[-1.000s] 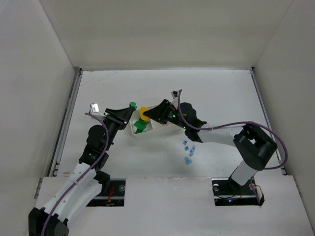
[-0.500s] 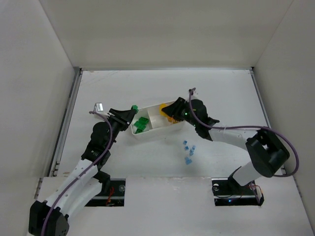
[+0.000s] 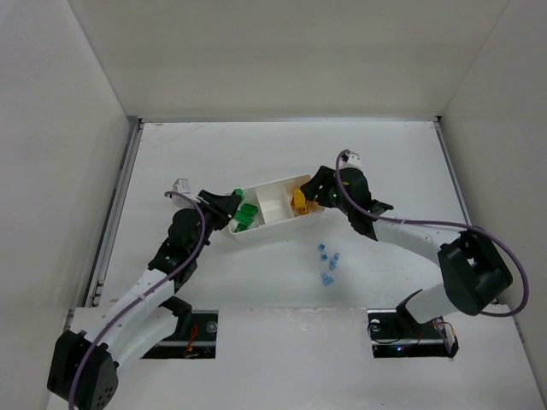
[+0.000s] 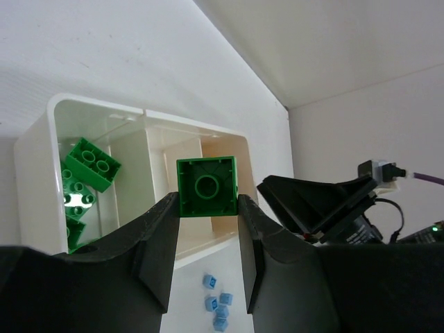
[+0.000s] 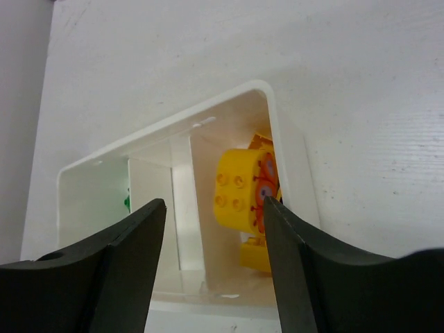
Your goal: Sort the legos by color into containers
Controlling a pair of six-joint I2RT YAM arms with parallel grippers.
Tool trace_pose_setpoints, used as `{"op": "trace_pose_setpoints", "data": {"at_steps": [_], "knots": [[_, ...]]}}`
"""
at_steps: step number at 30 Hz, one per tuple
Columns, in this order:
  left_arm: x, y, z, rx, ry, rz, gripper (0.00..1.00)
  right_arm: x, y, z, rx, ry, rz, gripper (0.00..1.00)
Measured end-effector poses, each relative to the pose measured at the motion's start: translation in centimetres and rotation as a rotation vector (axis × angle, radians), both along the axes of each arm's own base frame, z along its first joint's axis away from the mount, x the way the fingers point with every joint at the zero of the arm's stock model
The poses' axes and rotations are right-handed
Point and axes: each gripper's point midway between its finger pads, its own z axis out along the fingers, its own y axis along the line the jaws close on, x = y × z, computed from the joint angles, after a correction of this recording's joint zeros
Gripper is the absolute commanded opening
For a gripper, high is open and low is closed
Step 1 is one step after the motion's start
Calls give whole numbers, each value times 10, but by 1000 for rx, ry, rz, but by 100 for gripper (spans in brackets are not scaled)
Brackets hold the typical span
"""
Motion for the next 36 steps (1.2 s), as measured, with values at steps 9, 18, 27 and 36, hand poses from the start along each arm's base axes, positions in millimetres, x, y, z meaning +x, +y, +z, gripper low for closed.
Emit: {"op": "trace_pose_setpoints", "data": {"at_steps": [9,18,27,36], "knots": [[-3,-12,-40,199,84,-15,17,-20,-21,47,31,-126,-28,29],[5,-24,-58,499,128,-27,42,-88,-43,-7,-89,-38,-25,38],[10,-17,-59,594,121,1,45,-127,-37,-70,-330,120,66,50],[-9,-42,-25,525,-1,-68,43,-128,-40,-91,-434,191,64,45]]}}
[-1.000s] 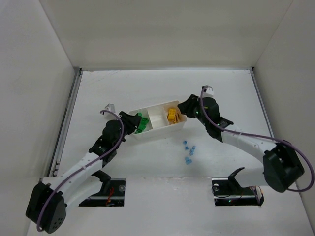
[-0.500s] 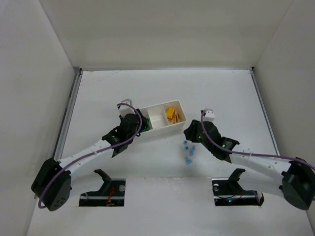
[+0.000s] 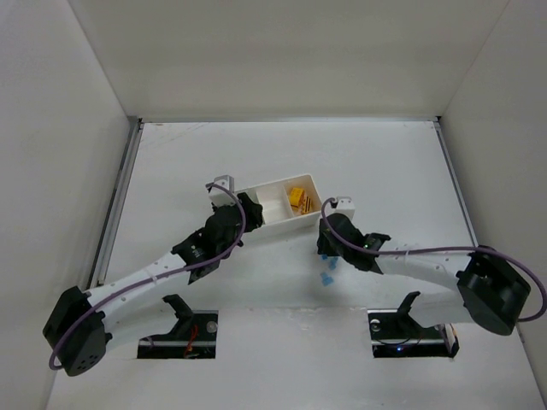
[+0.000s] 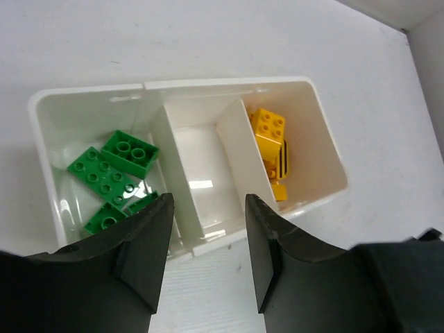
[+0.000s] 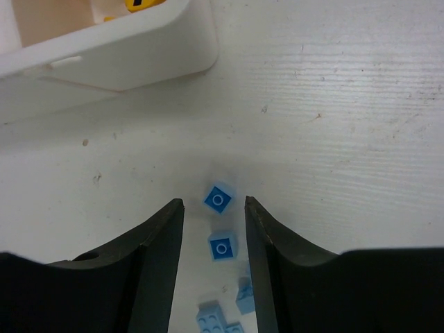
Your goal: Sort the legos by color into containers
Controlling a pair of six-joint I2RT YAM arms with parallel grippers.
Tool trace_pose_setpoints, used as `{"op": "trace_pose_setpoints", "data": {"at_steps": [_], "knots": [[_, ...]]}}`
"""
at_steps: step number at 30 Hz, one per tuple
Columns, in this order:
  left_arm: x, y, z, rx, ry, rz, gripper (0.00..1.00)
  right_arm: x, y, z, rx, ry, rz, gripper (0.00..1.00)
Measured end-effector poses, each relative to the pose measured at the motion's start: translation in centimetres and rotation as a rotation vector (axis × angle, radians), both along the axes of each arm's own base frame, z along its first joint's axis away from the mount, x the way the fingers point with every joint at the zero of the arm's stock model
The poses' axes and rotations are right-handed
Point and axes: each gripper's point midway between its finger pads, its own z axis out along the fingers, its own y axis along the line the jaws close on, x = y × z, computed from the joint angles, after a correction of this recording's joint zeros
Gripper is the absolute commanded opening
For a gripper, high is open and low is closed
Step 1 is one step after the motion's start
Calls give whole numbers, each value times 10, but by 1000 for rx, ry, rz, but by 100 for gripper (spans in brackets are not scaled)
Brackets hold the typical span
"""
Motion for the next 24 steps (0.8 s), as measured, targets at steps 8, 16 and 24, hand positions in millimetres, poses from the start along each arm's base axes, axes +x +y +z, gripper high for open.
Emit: {"op": "trace_pose_setpoints", "data": {"at_steps": [8,16,24], "knots": [[-20,-9,-13,-4,-18,-69,43,4,5,-17,-47,49,-8,41],[-25,-19,-14,-31,-32,-110,43,7,10,-26,-67,88,-30,44],[-30,-21,-21,-36,-27,-138,44,3,7,-28,-77,106,-57,33]]}}
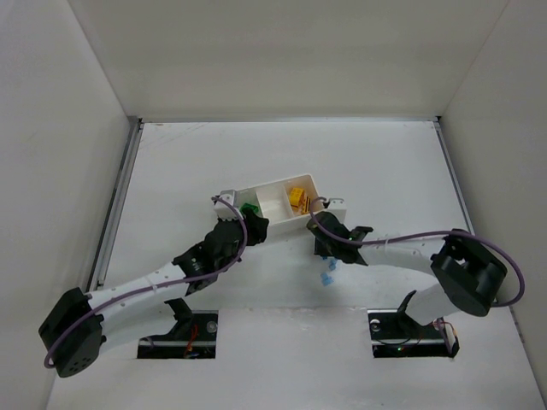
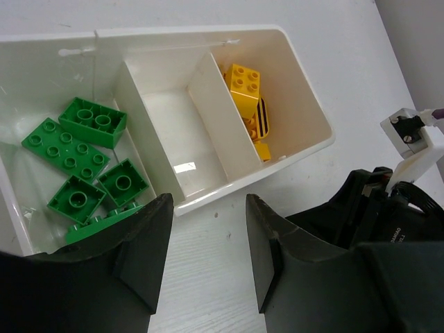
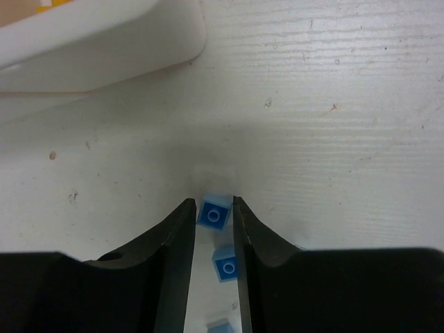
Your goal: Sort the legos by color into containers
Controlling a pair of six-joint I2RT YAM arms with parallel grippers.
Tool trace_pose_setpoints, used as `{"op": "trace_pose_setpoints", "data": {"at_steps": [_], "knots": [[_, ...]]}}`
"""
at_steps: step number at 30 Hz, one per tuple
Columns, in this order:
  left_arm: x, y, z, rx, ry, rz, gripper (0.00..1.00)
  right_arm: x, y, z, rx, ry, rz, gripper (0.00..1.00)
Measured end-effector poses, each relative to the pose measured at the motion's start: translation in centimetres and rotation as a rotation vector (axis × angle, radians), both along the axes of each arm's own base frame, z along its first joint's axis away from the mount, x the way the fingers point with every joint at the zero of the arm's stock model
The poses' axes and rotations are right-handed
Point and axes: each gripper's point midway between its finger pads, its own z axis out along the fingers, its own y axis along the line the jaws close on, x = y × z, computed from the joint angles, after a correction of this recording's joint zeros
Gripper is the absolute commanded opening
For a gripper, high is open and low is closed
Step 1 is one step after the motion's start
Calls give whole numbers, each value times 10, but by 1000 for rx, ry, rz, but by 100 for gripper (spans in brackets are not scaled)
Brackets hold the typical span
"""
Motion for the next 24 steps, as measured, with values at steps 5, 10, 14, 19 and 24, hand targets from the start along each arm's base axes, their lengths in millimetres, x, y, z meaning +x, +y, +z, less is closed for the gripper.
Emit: {"op": "trace_pose_setpoints", "data": {"at_steps": [5,10,14,19,24], "knots": [[-1,1,1,-10,-6,-5,44,-4,3,-1,-9,11,3,20],[-3,0,12,-42,-29,-16,44,-8,7,5,-10,-6,13,19],[-9,-4,10,-45,-27,-45,44,-8,18,38,50,-74,46,19],[-21,-10,0,-37,-14,-91,43,17,52,108,174,-210,108,19],[-38,-10,-12,-40,-8,-129,43,59,92,151,272,-304,153,19]]}}
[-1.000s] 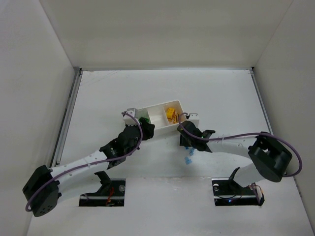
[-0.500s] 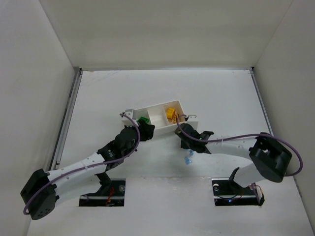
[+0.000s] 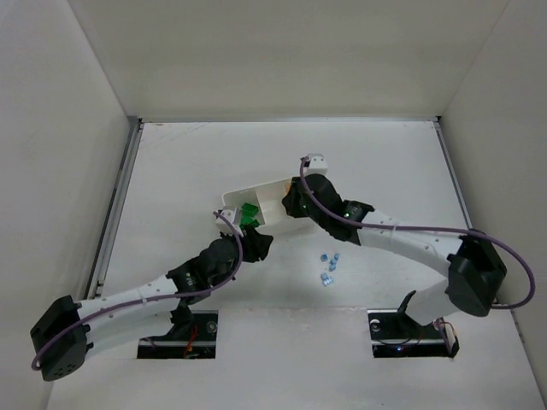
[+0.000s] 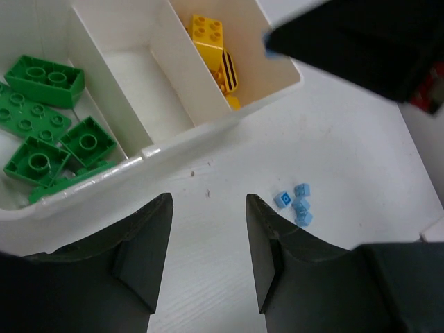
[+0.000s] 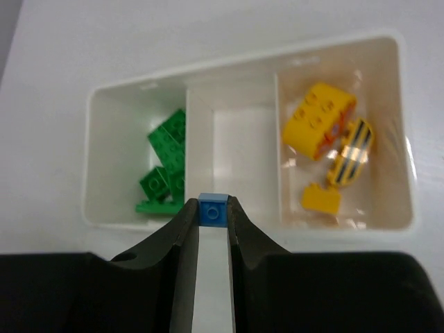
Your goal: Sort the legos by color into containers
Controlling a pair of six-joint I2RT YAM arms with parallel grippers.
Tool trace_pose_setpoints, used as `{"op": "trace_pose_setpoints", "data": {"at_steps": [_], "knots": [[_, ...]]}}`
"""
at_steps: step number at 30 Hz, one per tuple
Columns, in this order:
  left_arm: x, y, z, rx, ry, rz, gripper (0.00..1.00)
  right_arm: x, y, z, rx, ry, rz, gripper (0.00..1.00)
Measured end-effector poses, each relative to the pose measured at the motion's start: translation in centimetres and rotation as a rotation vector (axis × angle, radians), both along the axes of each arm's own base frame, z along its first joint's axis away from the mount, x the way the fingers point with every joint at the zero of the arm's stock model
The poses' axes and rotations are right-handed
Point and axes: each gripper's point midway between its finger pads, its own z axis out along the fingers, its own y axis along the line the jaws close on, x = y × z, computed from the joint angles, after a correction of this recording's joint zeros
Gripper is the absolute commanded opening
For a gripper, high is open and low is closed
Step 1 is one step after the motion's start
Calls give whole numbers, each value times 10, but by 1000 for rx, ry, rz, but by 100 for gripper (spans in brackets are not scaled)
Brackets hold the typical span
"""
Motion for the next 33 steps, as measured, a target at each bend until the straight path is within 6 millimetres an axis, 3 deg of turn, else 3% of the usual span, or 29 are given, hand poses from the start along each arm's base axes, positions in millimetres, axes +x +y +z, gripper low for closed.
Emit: {"op": "trace_pose_setpoints", "data": {"at_steps": [5,9,13,17,21,26,30,33], "knots": [[-17,-11,-13,29,13,-56,44,34,30,-10,2,-1,30,32],[-26,-23,-34,89,44,-100,44,40,35,-29,-19,29,43,46],[-33,-37,-57,168,75,-142,44,43,32,-20,2,12,42,49],[-39,-67,-66,222,78,-206,44,38,17,-5,43,-25,33,38],[-51,-108,-61,235,44,-295,44,27,-10,0,73,-57,12,35],[-62,-145,-59,254,11,-377,44,19,-41,-19,64,-49,-27,36],[-64,-158,-69,292,10,-407,41,14,-63,-36,50,-35,-59,37],[-65,-164,-79,319,17,-427,39,13,-77,-38,62,-44,-80,37]]}}
